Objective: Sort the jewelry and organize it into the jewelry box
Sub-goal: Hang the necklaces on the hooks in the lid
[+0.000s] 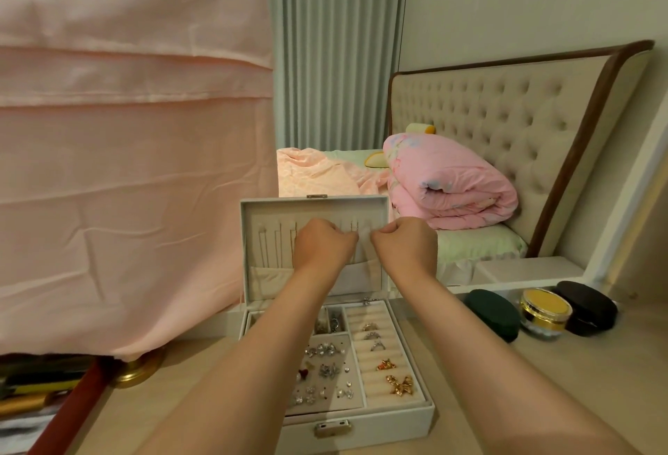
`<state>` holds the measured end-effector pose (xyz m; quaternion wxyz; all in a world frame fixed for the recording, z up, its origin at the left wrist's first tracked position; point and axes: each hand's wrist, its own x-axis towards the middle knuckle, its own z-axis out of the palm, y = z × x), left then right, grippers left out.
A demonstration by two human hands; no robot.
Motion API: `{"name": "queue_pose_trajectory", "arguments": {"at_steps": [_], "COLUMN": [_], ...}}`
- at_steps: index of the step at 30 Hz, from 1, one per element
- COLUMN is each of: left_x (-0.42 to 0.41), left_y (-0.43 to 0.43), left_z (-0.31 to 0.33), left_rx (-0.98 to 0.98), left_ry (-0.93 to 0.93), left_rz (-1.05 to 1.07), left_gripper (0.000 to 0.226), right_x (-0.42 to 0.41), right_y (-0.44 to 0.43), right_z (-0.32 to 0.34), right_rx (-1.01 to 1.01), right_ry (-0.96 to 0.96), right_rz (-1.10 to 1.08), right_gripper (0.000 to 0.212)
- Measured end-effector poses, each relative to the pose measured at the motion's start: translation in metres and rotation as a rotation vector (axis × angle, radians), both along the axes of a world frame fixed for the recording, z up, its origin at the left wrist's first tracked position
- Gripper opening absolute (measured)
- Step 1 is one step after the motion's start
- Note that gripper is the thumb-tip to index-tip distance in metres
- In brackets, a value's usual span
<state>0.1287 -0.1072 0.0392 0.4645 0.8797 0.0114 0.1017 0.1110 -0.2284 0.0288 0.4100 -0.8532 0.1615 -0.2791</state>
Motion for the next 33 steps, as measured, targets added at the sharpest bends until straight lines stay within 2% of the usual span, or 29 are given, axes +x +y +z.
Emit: {"name": "queue_pose_trajectory", "arguments": {"at_steps": [5, 7, 10, 12, 13, 15, 18, 23, 26, 30, 33], "left_x": [-0.012, -0.018, -0.028, -0.034, -0.037, -0.038, -0.038, -0.050, -0.053, -0.050, -0.046], "left_y": [0.005, 0.007, 0.011, 0.015, 0.017, 0.020, 0.024, 0.012, 0.007, 0.012, 0.015], "left_z": [-0.007, -0.008, -0.006, -0.002, -0.001, -0.001, -0.003, -0.006, -0.003, 0.002, 0.005], "left_rx": [-0.097, -0.149, -0.166, -0.146, -0.119, -0.071, -0.120, -0.191, -0.252, -0.273, -0.239], "left_ry": [0.049, 0.066, 0.063, 0.090, 0.090, 0.059, 0.042, 0.191, 0.218, 0.151, 0.074], "left_rz": [-0.153, -0.245, -0.359, -0.427, -0.445, -0.418, -0.334, -0.505, -0.546, -0.499, -0.448], "left_gripper": [0.024, 0.019, 0.013, 0.013, 0.013, 0.013, 0.012, 0.028, 0.023, 0.010, 0.010], "right_x": [-0.017, -0.026, -0.043, -0.049, -0.051, -0.050, -0.050, -0.043, -0.040, -0.040, -0.045], "right_y": [-0.003, -0.004, -0.001, -0.002, -0.003, -0.008, -0.015, -0.023, -0.026, -0.033, -0.033], "right_z": [-0.003, -0.007, -0.010, -0.010, -0.009, -0.008, 0.006, 0.035, 0.045, 0.044, 0.029], "right_rx": [0.010, 0.029, 0.209, 0.222, 0.211, 0.193, 0.169, 0.042, 0.004, -0.007, -0.056], "right_ry": [0.053, 0.151, 0.277, 0.319, 0.317, 0.291, 0.267, 0.156, 0.131, 0.172, 0.321], "right_rz": [0.105, 0.235, 0.518, 0.604, 0.609, 0.586, 0.582, 0.569, 0.568, 0.509, 0.487], "right_gripper": [0.026, 0.029, 0.020, 0.012, 0.009, 0.018, 0.017, 0.011, 0.013, 0.016, 0.020]}}
